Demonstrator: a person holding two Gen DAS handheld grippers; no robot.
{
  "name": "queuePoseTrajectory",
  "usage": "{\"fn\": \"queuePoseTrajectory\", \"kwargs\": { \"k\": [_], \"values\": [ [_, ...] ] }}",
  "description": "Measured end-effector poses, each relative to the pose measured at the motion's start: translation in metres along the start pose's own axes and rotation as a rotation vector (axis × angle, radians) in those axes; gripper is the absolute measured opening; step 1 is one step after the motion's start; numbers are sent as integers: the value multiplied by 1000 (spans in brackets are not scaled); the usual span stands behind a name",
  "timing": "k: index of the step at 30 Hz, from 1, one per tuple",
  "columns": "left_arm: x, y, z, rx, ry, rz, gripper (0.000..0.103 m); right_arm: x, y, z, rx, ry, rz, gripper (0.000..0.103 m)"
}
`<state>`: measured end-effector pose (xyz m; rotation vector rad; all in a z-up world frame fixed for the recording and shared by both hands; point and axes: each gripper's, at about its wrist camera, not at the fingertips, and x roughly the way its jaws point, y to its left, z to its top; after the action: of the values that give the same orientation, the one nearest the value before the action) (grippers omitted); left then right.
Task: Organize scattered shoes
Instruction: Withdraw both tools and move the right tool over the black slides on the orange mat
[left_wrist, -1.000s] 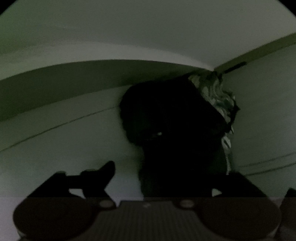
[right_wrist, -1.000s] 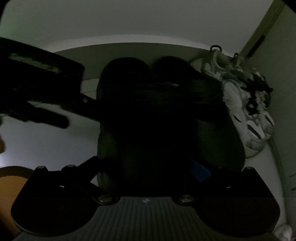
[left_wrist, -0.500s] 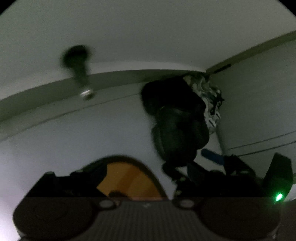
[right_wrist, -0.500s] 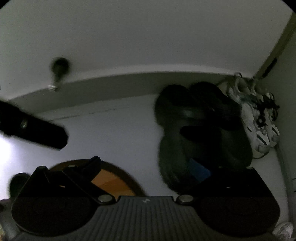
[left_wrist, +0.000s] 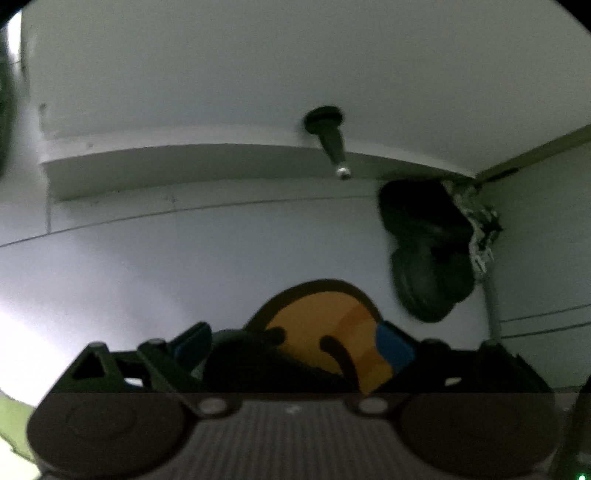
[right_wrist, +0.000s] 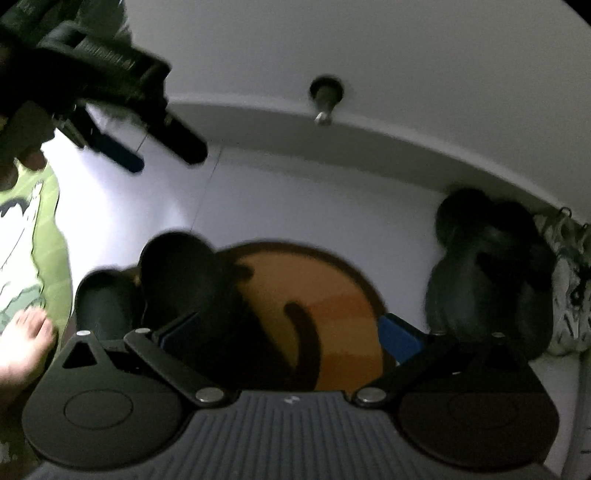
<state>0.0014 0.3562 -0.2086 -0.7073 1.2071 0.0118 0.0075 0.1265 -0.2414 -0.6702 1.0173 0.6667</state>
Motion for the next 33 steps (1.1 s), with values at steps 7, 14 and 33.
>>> {"fn": "queuePoseTrajectory", "kwargs": {
  "k": [7,14,33],
  "values": [
    [12,15,-6,-85,38,35,97,9,-10,-16,-19,25,79,103],
    [20,25,-2,-172,40,77,95,32,3,-34,-58,127,169,103],
    [48,36,-20,-229,157,57,92,51,15,-43,-98,164,328,102]
  ]
}}
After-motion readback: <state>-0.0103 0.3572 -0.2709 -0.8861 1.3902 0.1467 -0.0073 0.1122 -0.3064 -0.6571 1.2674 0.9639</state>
